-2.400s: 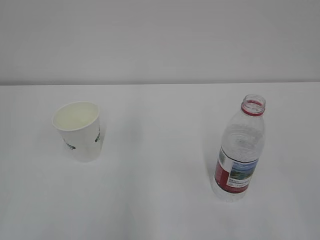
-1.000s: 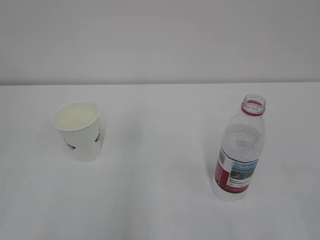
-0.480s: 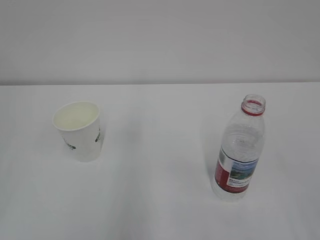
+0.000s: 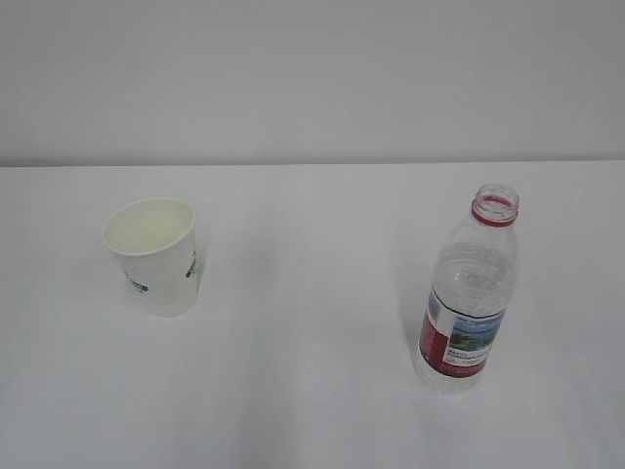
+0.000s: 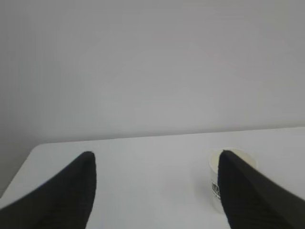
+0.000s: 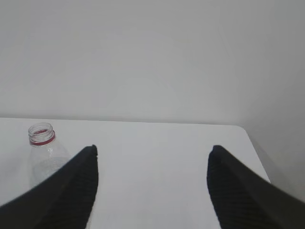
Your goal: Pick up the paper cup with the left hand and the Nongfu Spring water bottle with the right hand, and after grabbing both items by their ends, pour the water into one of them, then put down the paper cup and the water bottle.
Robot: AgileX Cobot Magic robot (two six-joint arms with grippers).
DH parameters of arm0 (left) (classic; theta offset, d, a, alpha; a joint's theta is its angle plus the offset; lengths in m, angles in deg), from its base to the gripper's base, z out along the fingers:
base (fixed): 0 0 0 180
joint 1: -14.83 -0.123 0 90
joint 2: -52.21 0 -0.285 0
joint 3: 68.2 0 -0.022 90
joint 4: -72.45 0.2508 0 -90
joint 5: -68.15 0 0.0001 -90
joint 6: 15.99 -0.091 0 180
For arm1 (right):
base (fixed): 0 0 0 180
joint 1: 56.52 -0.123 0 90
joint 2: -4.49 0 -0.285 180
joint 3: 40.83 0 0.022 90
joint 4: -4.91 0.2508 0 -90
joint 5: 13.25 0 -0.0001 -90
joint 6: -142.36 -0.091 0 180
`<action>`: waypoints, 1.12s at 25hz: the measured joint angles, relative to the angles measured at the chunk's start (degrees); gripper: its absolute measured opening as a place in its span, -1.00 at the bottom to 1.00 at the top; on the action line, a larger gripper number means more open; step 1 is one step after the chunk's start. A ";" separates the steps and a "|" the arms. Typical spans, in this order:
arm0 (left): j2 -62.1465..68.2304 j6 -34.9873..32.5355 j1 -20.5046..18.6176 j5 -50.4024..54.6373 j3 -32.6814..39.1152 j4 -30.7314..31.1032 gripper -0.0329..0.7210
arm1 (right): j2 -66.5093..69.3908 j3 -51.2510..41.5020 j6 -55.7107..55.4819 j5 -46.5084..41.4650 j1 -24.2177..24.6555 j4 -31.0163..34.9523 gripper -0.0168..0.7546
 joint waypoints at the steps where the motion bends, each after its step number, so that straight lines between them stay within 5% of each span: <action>1: 0.00 0.00 0.00 -0.55 0.00 0.24 0.62 | 0.00 0.00 0.00 0.26 0.00 0.00 0.44; 16: 0.48 0.00 0.00 -10.12 0.82 0.47 0.62 | 0.00 -4.09 0.27 9.46 0.00 -1.43 0.44; 28: 16.42 0.00 0.00 -24.22 1.76 0.37 0.62 | 7.11 -5.97 0.44 20.57 0.00 -6.56 0.43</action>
